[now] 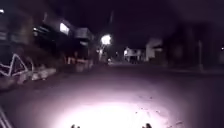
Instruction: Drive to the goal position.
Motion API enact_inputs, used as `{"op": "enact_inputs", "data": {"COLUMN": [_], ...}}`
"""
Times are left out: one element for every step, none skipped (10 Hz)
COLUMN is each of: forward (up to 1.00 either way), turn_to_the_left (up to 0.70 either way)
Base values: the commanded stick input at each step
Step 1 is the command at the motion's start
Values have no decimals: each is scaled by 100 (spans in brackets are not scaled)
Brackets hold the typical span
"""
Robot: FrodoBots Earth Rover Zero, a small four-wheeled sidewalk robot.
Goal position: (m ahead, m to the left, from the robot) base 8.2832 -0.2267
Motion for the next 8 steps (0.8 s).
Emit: {"op": "enact_inputs", "data": {"forward": [85, 85, 85, 85, 85, 85, 85, 85], "turn_to_the_left": [0, 0, 0, 0, 0, 0, 0, 0]}}
